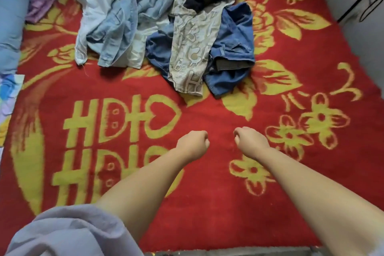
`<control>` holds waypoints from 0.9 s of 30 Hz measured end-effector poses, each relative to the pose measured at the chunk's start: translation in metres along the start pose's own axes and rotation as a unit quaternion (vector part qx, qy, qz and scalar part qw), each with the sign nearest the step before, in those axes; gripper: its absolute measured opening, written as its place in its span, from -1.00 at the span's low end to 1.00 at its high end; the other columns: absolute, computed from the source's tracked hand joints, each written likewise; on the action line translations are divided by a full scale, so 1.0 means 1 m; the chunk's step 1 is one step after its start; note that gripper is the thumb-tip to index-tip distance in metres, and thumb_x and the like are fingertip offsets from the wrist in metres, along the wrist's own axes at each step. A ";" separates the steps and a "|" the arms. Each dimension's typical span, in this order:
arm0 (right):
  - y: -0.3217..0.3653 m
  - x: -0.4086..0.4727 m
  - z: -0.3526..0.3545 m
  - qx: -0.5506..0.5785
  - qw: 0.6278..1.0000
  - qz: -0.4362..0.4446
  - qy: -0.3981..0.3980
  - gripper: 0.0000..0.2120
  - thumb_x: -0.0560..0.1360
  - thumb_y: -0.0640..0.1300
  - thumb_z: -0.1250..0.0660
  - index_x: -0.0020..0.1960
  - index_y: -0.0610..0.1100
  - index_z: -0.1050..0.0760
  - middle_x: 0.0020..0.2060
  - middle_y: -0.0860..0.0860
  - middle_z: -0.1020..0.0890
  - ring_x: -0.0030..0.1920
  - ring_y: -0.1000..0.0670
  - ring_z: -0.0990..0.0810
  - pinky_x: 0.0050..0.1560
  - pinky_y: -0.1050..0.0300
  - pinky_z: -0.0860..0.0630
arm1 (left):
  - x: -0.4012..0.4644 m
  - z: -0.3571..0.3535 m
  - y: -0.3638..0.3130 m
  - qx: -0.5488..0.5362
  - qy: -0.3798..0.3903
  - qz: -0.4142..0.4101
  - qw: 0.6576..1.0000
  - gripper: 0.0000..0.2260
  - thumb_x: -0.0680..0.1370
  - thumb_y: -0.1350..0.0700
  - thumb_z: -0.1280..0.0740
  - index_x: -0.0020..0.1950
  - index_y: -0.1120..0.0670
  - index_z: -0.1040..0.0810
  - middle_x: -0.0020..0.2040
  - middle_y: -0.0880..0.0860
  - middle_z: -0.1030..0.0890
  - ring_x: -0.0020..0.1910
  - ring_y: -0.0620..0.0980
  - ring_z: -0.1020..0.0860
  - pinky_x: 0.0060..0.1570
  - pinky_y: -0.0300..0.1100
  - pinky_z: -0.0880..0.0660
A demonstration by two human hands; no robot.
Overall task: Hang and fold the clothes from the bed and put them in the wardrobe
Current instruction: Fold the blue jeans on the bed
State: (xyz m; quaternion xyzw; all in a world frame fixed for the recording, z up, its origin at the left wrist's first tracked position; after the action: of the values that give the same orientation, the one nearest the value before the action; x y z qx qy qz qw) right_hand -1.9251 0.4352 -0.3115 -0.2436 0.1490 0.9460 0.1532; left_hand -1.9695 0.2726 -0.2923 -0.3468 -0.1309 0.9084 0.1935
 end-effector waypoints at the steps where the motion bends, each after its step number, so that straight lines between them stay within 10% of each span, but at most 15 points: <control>1: -0.005 0.024 -0.007 0.004 1.000 0.000 -0.010 -0.68 0.60 -0.10 -0.08 0.29 -0.10 -0.45 0.20 -0.08 -0.51 0.22 -0.14 -0.47 0.09 -0.02 -0.46 | 0.021 -0.004 -0.001 -0.006 -0.011 0.003 1.000 -0.76 0.59 0.09 -0.12 0.16 0.07 -0.51 0.11 0.09 -0.59 0.10 0.15 -0.54 -0.05 -0.10 -0.44; 10: -0.032 0.129 -0.059 0.047 0.955 0.039 -0.289 -0.75 0.45 -0.15 -0.23 0.04 -0.21 -0.57 0.03 -0.19 -0.57 0.14 -0.20 -0.51 0.31 -0.25 -0.35 | 0.214 0.044 -0.016 -0.040 -0.217 -0.046 0.974 -0.49 0.56 0.19 -0.18 0.51 0.13 -0.16 0.36 0.20 -0.32 0.36 0.18 -0.30 0.27 0.07 -0.34; 16: -0.031 0.133 -0.073 0.050 0.947 0.053 -0.314 -0.72 0.43 -0.09 -0.15 0.02 -0.14 -0.56 0.07 -0.08 -0.57 0.20 -0.10 -0.48 0.38 -0.18 -0.22 | 0.296 0.055 -0.037 0.113 -0.287 -0.050 0.950 -0.21 0.49 0.15 -0.31 0.57 0.03 0.13 0.56 0.19 0.17 0.54 0.14 0.15 0.33 0.02 -0.27; 27: -0.040 0.139 -0.072 0.032 0.935 0.063 -0.347 -0.73 0.41 -0.09 -0.17 0.01 -0.10 -0.56 0.06 -0.05 -0.57 0.21 -0.05 -0.46 0.37 -0.16 -0.22 | 0.346 0.119 -0.044 0.102 -0.307 -0.120 0.939 -0.72 0.53 0.31 -0.15 0.23 0.26 -0.45 0.17 0.28 -0.47 0.16 0.26 -0.41 0.04 0.08 -0.33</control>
State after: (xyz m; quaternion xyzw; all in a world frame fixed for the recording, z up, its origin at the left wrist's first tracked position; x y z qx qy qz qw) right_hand -1.9970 0.4760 -0.4501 0.1143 0.1322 0.9742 0.1431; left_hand -2.2764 0.4523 -0.3904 -0.0115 -0.1315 0.9491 0.2859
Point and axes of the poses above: each hand's wrist, its own x-axis towards the middle knuckle, its own z-axis out of the back of the hand, y = z × x, the point moved 8 cm from there along x, towards the middle knuckle
